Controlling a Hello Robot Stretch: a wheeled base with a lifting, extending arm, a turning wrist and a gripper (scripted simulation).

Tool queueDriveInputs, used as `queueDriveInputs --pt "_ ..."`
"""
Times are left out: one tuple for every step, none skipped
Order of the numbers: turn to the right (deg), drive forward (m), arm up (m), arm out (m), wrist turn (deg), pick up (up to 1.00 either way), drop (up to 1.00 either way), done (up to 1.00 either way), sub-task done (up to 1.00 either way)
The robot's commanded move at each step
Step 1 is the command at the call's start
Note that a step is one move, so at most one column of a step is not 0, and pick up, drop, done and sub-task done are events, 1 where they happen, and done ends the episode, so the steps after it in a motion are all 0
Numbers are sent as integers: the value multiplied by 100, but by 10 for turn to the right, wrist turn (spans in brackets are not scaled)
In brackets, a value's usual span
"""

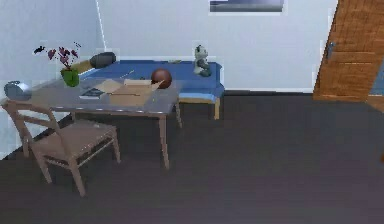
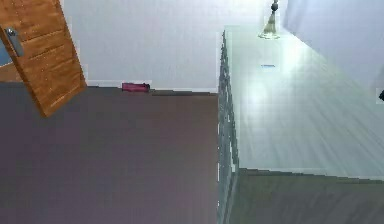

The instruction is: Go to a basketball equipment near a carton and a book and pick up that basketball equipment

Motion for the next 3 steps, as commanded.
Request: queueDriveInputs --pt "0 100 0 0 0 0 0 0 0" --pt "-450 0 0 0 0 0 0 0 0" --pt "-450 0 0 0 0 0 0 0 0"
